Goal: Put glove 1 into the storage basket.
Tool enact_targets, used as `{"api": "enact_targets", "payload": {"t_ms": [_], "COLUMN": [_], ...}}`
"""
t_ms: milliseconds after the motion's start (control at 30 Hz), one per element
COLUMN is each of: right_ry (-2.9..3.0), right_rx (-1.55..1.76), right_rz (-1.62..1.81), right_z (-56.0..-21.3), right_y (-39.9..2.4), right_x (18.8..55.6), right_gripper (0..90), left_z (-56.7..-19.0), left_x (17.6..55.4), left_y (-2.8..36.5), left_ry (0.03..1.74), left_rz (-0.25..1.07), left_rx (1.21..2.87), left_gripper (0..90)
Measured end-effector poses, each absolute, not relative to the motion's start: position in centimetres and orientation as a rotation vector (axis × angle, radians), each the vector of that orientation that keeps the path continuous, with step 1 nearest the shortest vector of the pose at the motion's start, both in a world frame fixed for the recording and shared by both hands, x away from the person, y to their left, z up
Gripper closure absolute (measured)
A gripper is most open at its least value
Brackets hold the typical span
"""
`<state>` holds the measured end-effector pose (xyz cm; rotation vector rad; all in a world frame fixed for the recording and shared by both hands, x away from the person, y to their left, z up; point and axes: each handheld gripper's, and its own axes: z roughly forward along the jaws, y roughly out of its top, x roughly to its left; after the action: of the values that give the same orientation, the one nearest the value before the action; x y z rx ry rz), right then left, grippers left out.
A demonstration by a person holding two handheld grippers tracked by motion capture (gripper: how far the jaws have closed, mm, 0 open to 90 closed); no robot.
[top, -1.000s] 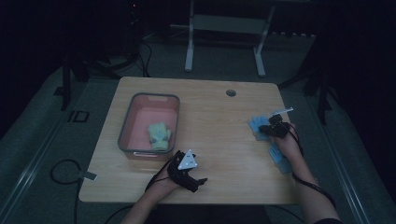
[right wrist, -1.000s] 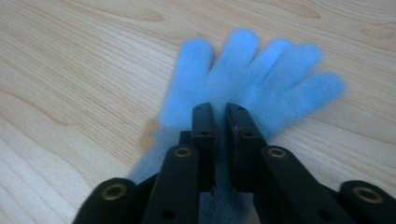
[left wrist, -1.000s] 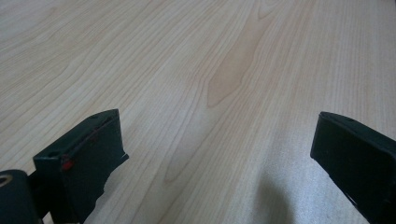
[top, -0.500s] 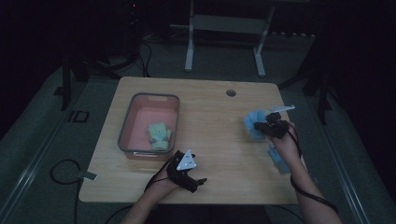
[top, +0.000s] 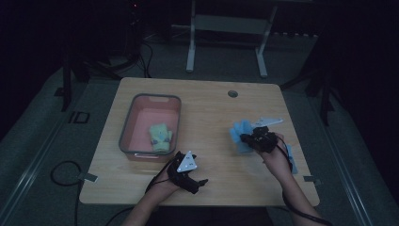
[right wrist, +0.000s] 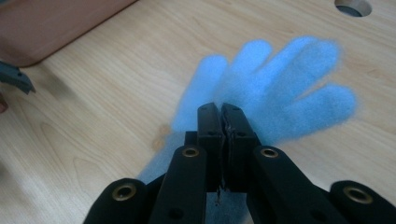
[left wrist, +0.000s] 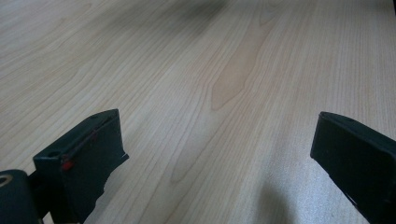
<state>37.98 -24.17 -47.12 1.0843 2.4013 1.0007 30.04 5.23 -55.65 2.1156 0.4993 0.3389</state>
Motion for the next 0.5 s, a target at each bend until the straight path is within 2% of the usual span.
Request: {"api": "enact_targets", "payload": {"t_ms": [500], "right_ry": [2.467], "right_rx": [1.098], "right_rz": [0.994], "right_z": [-50.1], "right_y": [-20.7], "right_x": [36.2], "right_gripper": [87.1], "left_z": [-55.7], "left_x": [30.0], "left_y": [5.2], "left_ry": [0.488], "left_rz": [0.341], "left_rx": [2.118], "left_gripper": [2.5]}}
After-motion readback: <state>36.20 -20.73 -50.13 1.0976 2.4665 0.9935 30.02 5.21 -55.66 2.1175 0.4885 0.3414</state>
